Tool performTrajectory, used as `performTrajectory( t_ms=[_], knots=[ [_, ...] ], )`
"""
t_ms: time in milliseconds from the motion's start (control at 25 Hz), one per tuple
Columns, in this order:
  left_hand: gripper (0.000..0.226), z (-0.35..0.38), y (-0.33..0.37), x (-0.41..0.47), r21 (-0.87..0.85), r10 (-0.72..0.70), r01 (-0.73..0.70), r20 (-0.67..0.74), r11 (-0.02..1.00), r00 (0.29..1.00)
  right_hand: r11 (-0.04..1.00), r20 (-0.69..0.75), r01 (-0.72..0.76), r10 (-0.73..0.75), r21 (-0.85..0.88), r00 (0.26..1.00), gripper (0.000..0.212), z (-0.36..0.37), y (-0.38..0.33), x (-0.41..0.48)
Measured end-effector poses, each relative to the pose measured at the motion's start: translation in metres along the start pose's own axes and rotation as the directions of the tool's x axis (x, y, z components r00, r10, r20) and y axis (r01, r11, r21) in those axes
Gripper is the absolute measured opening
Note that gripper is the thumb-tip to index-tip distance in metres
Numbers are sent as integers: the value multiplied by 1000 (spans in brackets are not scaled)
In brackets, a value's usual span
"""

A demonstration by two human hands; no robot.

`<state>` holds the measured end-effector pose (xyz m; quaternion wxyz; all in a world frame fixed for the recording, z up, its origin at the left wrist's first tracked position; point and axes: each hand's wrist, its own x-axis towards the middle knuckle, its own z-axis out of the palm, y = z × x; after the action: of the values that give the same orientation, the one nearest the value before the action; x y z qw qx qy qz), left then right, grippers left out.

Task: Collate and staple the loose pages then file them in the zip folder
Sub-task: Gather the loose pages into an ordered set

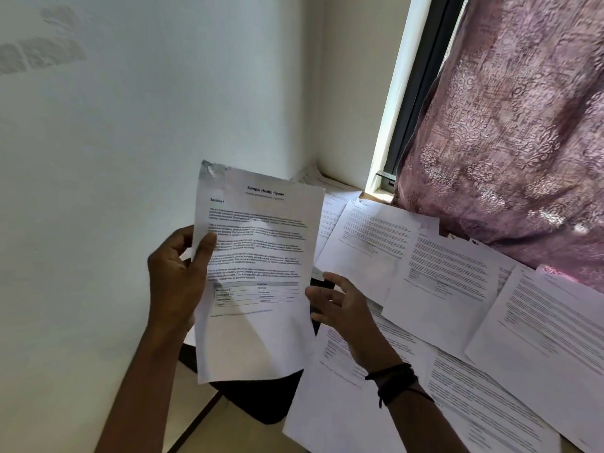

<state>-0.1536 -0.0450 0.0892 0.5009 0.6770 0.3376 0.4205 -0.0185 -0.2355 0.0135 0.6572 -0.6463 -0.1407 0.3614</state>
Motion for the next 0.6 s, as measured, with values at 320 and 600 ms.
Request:
performTrajectory(
  t_ms=[320, 600],
  knots=[
    [32, 0, -38, -16, -135, -248, 291, 270, 947, 931, 991, -62, 137, -137, -7, 989, 19, -33, -2, -2],
    [30, 15, -51, -23, 135, -234, 199, 330, 971, 914, 993, 12, -12, 13, -118, 1000, 65, -50, 22, 4]
  ],
)
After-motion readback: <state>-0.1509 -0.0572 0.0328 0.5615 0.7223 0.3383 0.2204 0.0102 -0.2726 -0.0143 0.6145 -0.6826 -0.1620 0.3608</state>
